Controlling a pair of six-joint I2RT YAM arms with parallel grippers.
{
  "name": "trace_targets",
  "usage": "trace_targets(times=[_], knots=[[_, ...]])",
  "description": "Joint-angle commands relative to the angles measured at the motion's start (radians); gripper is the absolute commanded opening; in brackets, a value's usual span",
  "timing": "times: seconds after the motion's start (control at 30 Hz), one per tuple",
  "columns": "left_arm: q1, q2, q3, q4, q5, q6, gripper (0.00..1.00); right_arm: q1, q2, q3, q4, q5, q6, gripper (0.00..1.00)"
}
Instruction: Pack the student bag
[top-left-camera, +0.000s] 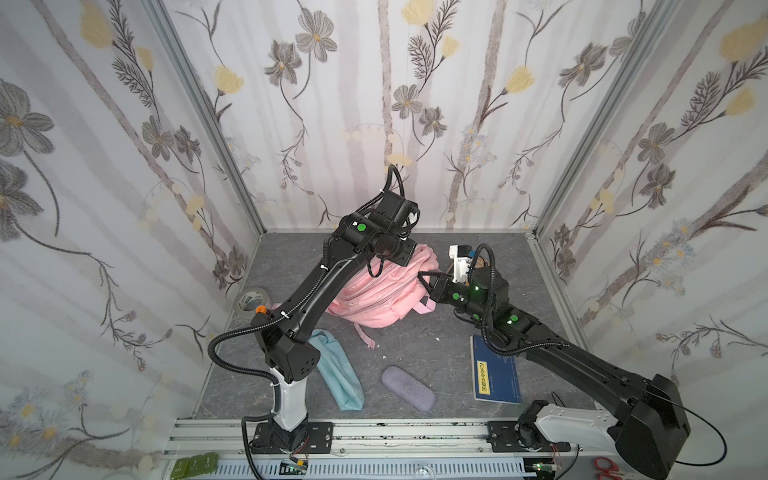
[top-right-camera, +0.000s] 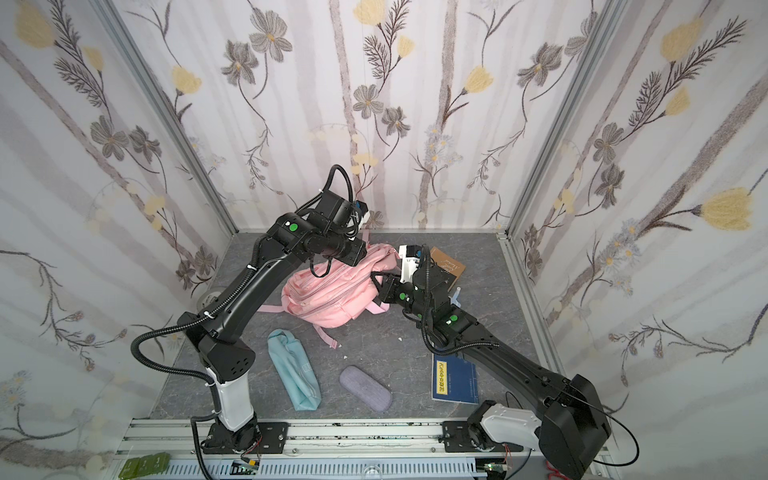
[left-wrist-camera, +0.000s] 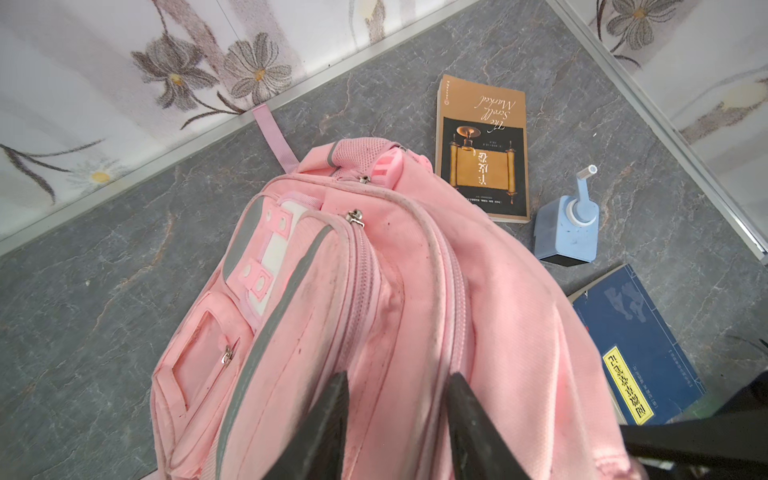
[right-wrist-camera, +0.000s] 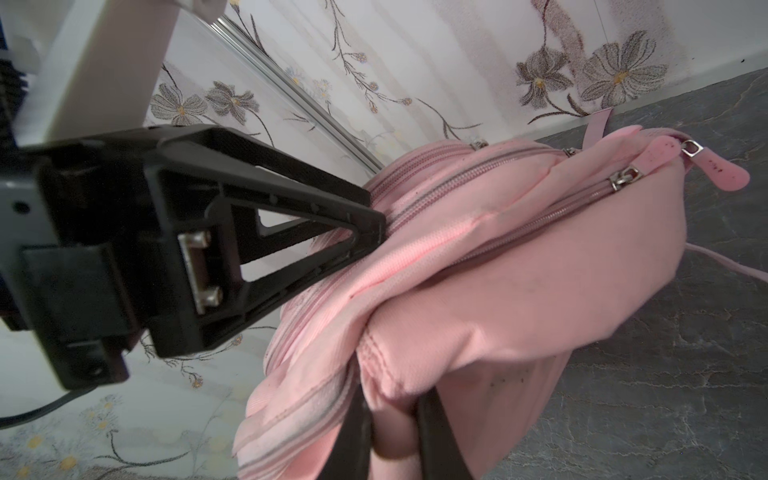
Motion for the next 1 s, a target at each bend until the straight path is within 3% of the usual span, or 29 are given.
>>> trace_targets(times=[0.0, 0.1, 0.3, 0.43, 0.57, 0.7, 0.73, 0.77, 0.87, 0.97], knots=[[-0.001, 0.006, 0.001, -0.070, 0.011, -0.002, 0.42, 0.004, -0.006, 0.006, 0.082, 0.010, -0.026, 0.00], [0.000, -0.009, -0.018, -0.068, 0.020, 0.000, 0.48, 0.004, -0.007, 0.014, 0.075, 0.010, -0.030, 0.00], [0.000, -0.035, -0.073, -0.067, 0.067, 0.010, 0.46, 0.004, -0.016, 0.025, 0.066, 0.016, -0.046, 0.00], [0.000, -0.033, -0.091, -0.085, 0.042, 0.019, 0.36, 0.004, -0.027, 0.032, 0.055, 0.021, -0.057, 0.00], [0.000, -0.033, -0.095, -0.077, 0.023, 0.042, 0.01, 0.004, -0.035, 0.033, 0.044, 0.027, -0.068, 0.00], [0.000, -0.047, -0.095, -0.034, -0.031, 0.071, 0.00, 0.003, -0.039, 0.036, 0.031, 0.031, -0.079, 0.00], [0.001, -0.053, -0.095, -0.014, -0.047, 0.085, 0.00, 0.002, -0.041, 0.038, 0.026, 0.030, -0.085, 0.04], [0.000, -0.061, -0.096, 0.013, -0.058, 0.103, 0.00, 0.000, -0.042, 0.037, 0.021, 0.031, -0.092, 0.15], [-0.002, -0.108, -0.118, 0.116, -0.065, 0.172, 0.00, -0.041, -0.051, 0.040, -0.009, -0.027, -0.104, 0.60], [-0.002, -0.189, -0.203, 0.267, -0.058, 0.247, 0.00, -0.120, -0.068, 0.011, -0.015, -0.142, -0.103, 0.70]])
